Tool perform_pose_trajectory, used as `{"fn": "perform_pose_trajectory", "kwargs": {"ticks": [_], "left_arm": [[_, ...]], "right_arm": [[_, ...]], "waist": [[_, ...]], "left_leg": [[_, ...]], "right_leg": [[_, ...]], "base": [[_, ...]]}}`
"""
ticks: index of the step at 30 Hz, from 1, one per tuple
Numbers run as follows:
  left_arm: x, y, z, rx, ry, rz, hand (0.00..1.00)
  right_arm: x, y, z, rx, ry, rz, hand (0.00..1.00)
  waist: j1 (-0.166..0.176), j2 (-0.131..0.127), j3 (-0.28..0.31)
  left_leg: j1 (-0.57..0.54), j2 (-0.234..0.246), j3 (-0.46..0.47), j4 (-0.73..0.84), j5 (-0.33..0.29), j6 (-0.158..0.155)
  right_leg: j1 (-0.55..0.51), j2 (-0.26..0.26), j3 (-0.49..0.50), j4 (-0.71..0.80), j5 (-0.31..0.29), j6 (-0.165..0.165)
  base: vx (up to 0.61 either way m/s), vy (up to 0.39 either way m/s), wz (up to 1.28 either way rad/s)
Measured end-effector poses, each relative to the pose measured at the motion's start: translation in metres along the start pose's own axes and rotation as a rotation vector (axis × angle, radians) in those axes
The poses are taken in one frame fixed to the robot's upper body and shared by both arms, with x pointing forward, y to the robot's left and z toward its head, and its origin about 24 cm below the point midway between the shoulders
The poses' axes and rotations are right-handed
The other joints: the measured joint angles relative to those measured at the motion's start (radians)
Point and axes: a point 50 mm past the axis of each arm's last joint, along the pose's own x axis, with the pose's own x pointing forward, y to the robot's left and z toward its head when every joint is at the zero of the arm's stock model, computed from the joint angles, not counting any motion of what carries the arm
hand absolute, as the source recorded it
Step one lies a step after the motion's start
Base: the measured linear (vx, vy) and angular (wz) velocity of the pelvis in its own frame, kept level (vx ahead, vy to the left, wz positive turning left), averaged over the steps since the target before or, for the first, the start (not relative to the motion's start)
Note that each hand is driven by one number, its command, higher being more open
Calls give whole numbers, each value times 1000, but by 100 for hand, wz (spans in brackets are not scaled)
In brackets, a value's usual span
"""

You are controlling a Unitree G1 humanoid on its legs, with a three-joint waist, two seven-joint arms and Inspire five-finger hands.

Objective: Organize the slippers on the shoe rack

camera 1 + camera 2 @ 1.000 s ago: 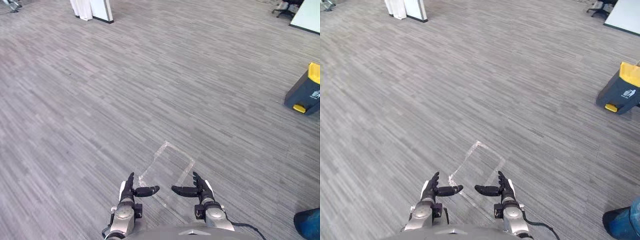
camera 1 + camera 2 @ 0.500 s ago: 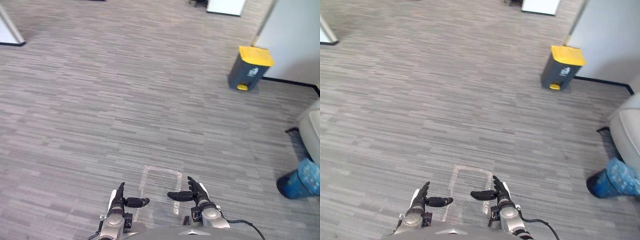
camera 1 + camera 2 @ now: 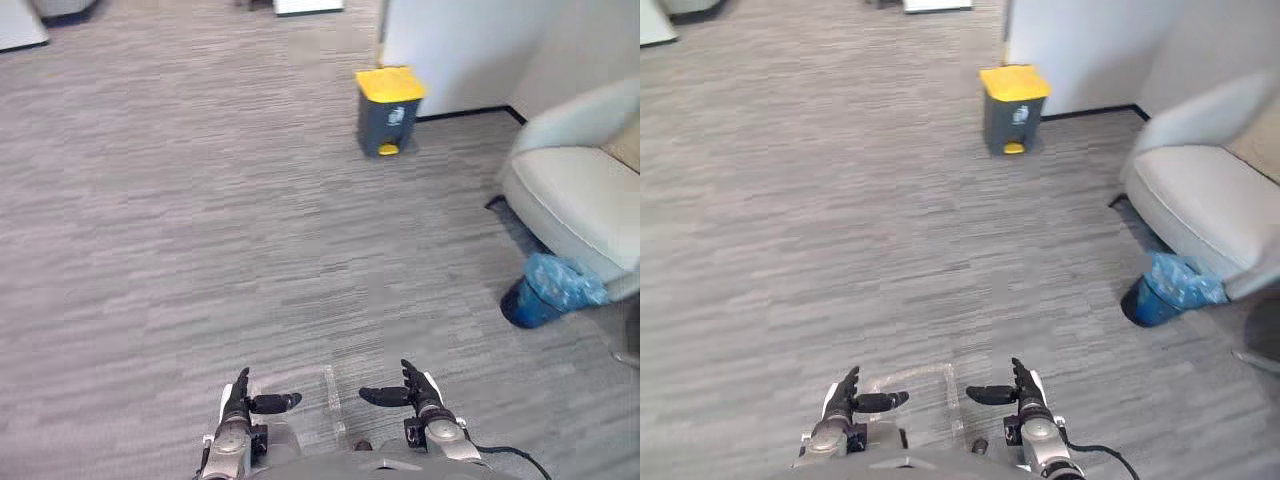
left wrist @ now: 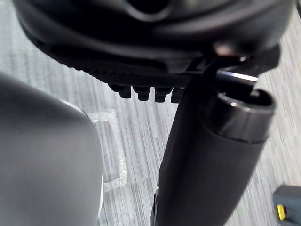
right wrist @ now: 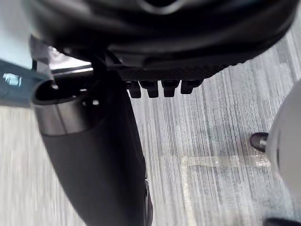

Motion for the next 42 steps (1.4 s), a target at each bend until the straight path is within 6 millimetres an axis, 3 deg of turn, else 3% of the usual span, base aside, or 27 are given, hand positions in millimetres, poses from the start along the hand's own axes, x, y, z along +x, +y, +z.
{"fn": "perform_pose_trajectory", "kwargs": {"ticks": [1,3,4,5,7,11,13,14,15,16,18,22,24,25,27,28,29,31,32,33,34,35,37,39,42], "left_arm": [[0,0,1,-1,-3,0,100],[0,-1,1,-1,-4,1,100],[-1,-8,-2,-12,8,-11,100],[0,-6,0,-6,10,-14,100],[2,3,0,5,10,6,100],[2,4,-2,11,19,8,100],[2,4,-3,13,20,6,100],[1,6,-4,16,24,10,100],[2,6,-4,17,28,10,100],[2,4,-5,15,37,7,100],[2,3,-8,9,53,2,100],[1,2,-10,3,62,-9,100],[3,1,-6,0,51,-20,100],[3,1,-4,-3,47,-19,100],[4,0,0,-26,32,-16,100],[3,-4,2,-44,23,-18,100],[3,-5,3,-70,22,-16,100],[3,-5,3,-77,17,-11,100],[3,-5,6,-79,8,-11,100],[4,-5,7,-78,5,-10,100],[3,-6,6,-80,6,-8,100],[2,-9,5,-89,14,-16,100],[4,-4,7,-77,7,-4,100],[3,0,3,-72,17,6,100],[2,0,0,-71,26,4,100]], "right_arm": [[0,-1,0,8,3,-5,100],[0,-5,-3,26,16,-26,100],[0,-12,-4,18,16,-43,100],[1,-13,-5,18,23,-49,100],[-1,-7,-9,53,34,-41,100],[-2,-3,-9,67,37,-31,100],[0,0,-5,51,29,-18,100],[2,3,0,37,21,-4,100],[2,4,0,30,20,1,100],[2,4,1,27,18,1,100],[3,2,4,23,10,-5,100],[4,-6,-2,8,37,-22,100],[3,-12,-6,6,49,-38,100],[3,-13,-7,6,51,-40,100],[2,-15,-9,8,53,-50,100],[2,-17,-7,18,43,-59,100],[3,-19,-6,26,40,-70,100],[3,-21,-3,36,34,-86,100],[3,-22,-4,45,36,-93,100],[3,-22,-5,49,38,-95,100],[2,-26,-6,61,40,-112,100],[2,-30,-6,60,39,-125,100],[0,-25,-12,71,52,-117,100],[-2,-20,-16,84,63,-106,100],[-3,-15,-16,98,59,-98,100]], "waist": [[5,-3,2],[8,5,-1],[9,41,-9],[9,33,-4],[12,-16,-13],[15,-27,-15],[21,-12,-8],[20,-10,-6],[19,-10,-6],[18,-9,-6],[6,1,-3],[4,2,-3],[6,5,3],[9,6,6],[24,17,14],[32,39,22],[39,44,31],[44,43,33],[46,35,40],[48,32,44],[50,41,40],[51,53,37],[51,11,21],[56,-12,6],[56,-14,0]], "left_leg": [[0,-24,-33,-54,0,0],[2,-92,-212,-266,39,2],[3,-86,-286,-323,174,-11],[5,-89,-260,-289,169,8],[47,-124,-191,-326,148,39],[118,-130,-58,-361,115,83],[162,-111,37,-411,120,91],[184,-105,90,-434,124,97],[191,-105,111,-442,124,97],[206,-100,153,-457,124,97],[227,-91,179,-487,128,96],[257,-73,182,-497,134,84],[187,-19,171,-312,104,37],[169,-5,170,-262,98,29],[108,40,165,-81,96,26],[65,70,145,55,105,37],[32,62,82,98,60,39],[18,2,-17,-19,4,41],[12,-45,-99,-124,1,47],[12,-60,-128,-160,3,47],[19,-93,-232,-289,55,23],[37,-100,-232,-294,128,39],[56,-121,-195,-321,126,46],[95,-140,-161,-365,134,63],[154,-154,-137,-413,140,72]], "right_leg": [[4,-6,27,0,0,5],[10,-15,108,-1,-8,47],[12,4,146,2,-21,74],[18,-1,178,12,-32,92],[4,-56,219,40,-52,124],[-36,-86,279,109,-54,142],[-90,-109,154,170,-39,165],[-108,-148,-30,174,-37,164],[-113,-165,-121,166,-38,156],[-112,-190,-272,148,-32,130],[-113,-188,-325,145,-19,114],[-67,-139,-301,66,-1,98],[12,-84,-297,-84,55,90],[23,-76,-292,-103,63,87],[54,-49,-262,-136,72,78],[72,-27,-230,-137,67,70],[76,-22,-189,-129,62,63],[53,-32,-106,-111,58,59],[38,-47,-55,-96,53,64],[36,-53,-41,-90,51,69],[5,-54,8,-55,31,95],[7,-46,41,-45,26,113],[10,-81,61,-51,22,130],[11,-110,72,-51,14,144],[39,-128,88,-60,10,150]], "base": [[291,276,-136],[261,297,-132],[254,322,-110],[280,362,-98],[224,278,-75],[123,181,-95],[82,152,-144],[68,84,-115],[82,34,-117],[91,-4,-94],[109,-29,-64],[102,-65,-16],[51,-132,-13],[12,-84,-19],[16,-42,-45],[47,26,-82],[73,77,-111],[72,159,-128],[64,175,-106],[60,199,-120],[73,203,-102],[94,212,-93],[167,173,-44],[233,137,-36],[193,70,-26]]}}
